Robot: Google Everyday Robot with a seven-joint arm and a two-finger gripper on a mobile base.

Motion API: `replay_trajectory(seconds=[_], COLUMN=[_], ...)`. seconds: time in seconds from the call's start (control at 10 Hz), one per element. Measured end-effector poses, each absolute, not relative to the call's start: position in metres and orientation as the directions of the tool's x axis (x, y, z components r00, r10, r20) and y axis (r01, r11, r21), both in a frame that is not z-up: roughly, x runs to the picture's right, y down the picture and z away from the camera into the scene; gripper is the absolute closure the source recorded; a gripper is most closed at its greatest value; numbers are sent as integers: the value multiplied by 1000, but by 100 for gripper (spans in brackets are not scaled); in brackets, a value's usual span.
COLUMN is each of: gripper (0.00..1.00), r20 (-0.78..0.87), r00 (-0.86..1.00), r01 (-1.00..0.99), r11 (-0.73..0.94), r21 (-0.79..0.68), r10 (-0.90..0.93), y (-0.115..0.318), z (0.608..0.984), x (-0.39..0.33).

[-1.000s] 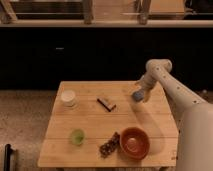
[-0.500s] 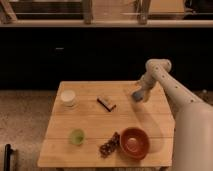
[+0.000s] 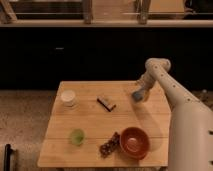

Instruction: Place sponge in red bowl

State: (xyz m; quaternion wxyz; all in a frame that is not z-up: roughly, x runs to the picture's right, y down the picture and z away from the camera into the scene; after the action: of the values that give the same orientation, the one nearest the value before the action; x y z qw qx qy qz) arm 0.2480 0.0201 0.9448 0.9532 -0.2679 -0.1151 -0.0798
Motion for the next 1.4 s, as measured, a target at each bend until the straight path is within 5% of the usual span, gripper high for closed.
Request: replay_trajectory(seconds=[0.5, 0.9, 1.1, 1.4], gripper=[45, 73, 66, 36], r20=[271, 272, 285, 305], r00=[959, 959, 955, 947], r01=[218, 215, 221, 244], r11=[836, 832, 834, 839], r21=[-503, -510, -506, -486], r10=[-87, -81, -81, -99], y=[21, 22, 22, 23], z=[953, 958, 958, 943], x=[244, 246, 242, 263])
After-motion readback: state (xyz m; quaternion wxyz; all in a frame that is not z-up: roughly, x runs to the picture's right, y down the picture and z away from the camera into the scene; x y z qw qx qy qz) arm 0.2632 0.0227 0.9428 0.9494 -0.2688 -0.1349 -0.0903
